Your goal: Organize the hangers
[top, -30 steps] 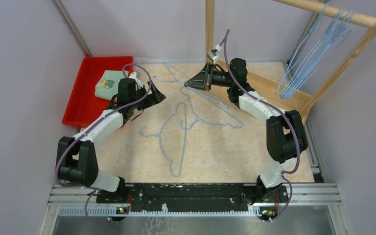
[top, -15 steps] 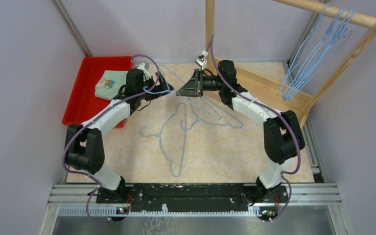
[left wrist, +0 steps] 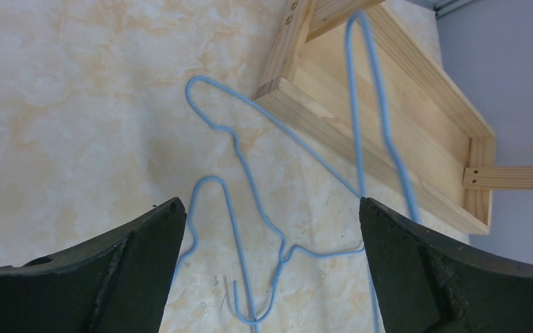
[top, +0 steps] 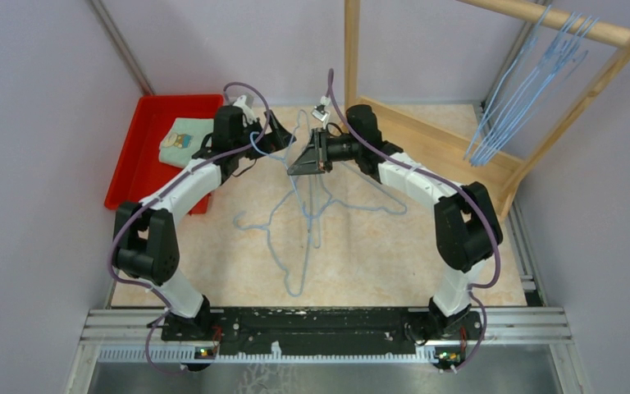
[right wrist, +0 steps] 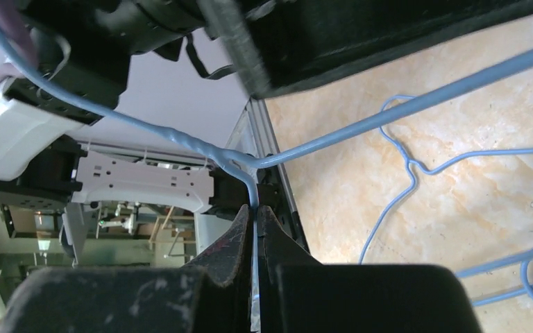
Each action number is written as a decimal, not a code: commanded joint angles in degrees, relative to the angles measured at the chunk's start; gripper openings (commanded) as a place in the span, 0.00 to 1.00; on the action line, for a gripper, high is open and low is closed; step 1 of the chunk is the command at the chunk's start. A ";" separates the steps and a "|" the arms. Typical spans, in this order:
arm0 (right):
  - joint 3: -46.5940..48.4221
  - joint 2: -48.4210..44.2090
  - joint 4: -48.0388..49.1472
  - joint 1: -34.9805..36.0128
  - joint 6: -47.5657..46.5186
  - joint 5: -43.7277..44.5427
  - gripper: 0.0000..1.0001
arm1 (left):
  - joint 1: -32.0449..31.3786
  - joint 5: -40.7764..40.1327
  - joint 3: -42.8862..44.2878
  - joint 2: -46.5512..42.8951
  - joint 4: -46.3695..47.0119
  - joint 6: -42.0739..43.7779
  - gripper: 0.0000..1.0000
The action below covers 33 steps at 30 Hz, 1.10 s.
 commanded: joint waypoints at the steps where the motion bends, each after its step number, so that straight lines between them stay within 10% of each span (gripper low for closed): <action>1: 4.70 2.10 -0.56 1.22 -2.58 1.58 0.00 | -1.19 2.15 2.20 0.45 1.37 -1.81 1.00; 21: 0.76 2.05 11.01 1.49 4.23 -0.65 0.00 | -1.94 -1.22 -2.04 -1.90 2.38 -2.61 1.00; 29: -0.68 -0.68 7.85 1.50 -0.60 0.69 0.55 | -1.94 -1.48 -1.41 -2.46 2.60 -2.49 1.00; 33: -0.81 -2.08 6.42 1.52 -2.70 0.61 0.63 | -1.95 -1.58 -0.85 -1.69 2.42 -2.43 1.00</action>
